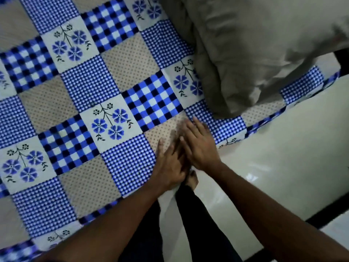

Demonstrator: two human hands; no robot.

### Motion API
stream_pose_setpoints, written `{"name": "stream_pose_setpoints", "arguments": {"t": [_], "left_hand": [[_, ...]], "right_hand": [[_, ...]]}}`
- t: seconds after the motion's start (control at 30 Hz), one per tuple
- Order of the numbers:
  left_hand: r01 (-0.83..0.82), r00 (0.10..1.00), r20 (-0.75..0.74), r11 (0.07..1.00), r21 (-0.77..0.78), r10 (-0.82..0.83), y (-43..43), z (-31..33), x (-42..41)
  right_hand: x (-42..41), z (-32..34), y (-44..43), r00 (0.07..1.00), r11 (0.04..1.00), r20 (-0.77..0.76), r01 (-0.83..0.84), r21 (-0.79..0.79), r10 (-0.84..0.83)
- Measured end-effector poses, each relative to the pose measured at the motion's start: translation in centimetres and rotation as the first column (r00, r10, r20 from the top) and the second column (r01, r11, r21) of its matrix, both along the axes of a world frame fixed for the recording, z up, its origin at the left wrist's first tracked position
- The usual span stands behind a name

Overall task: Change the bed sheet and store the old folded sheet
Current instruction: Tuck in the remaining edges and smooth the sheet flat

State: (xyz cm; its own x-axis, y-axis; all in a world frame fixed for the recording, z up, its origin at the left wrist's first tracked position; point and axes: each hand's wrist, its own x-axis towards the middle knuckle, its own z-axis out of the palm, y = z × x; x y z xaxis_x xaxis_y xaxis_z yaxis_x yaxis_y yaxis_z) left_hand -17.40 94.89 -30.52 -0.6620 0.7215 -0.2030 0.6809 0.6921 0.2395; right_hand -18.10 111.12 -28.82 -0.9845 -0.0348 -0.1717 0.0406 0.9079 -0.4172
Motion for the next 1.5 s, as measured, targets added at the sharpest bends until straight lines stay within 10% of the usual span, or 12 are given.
{"name": "stream_pose_setpoints", "arguments": {"t": [0.37,0.57,0.7,0.9,1.03,1.13,1.3,1.5], "left_hand": [[-0.38,0.925,0.045,0.92,0.094,0.377,3.3,0.3,-11.5],[-0.197,0.978,0.058,0.98,-0.023,0.198,15.6,0.3,-0.9],[-0.094,0.991,0.102,0.992,0.079,0.086,21.5,0.6,3.6],[0.022,0.99,0.124,0.947,0.319,-0.065,32.6,0.7,0.3],[-0.041,0.993,0.116,0.928,0.371,-0.002,41.2,0.3,-4.2],[0.021,0.994,0.093,0.917,0.398,-0.063,47.9,0.4,-7.1],[-0.166,0.986,0.046,0.917,0.363,0.161,59.9,0.8,-12.8],[-0.242,0.969,0.005,0.955,-0.173,0.246,66.1,-0.3,-13.6]], "right_hand": [[7.6,-1.7,12.8,0.962,0.954,0.085,0.241,0.177,-0.258],[3.8,-0.1,21.4,0.841,0.847,-0.175,0.529,0.057,-0.513],[1.0,-1.8,26.4,0.976,0.953,-0.029,0.218,0.211,-0.217],[0.2,-2.1,40.8,0.878,0.848,-0.076,0.477,0.231,-0.473],[-1.2,-2.5,46.2,0.993,0.973,-0.065,0.109,0.202,-0.097],[-0.9,-2.6,51.9,0.936,0.928,0.07,0.329,0.173,-0.345],[-1.5,-0.1,60.3,0.962,0.96,-0.014,0.274,0.061,-0.274],[-9.6,2.2,64.9,0.947,0.939,-0.03,0.312,-0.147,-0.319]]}}
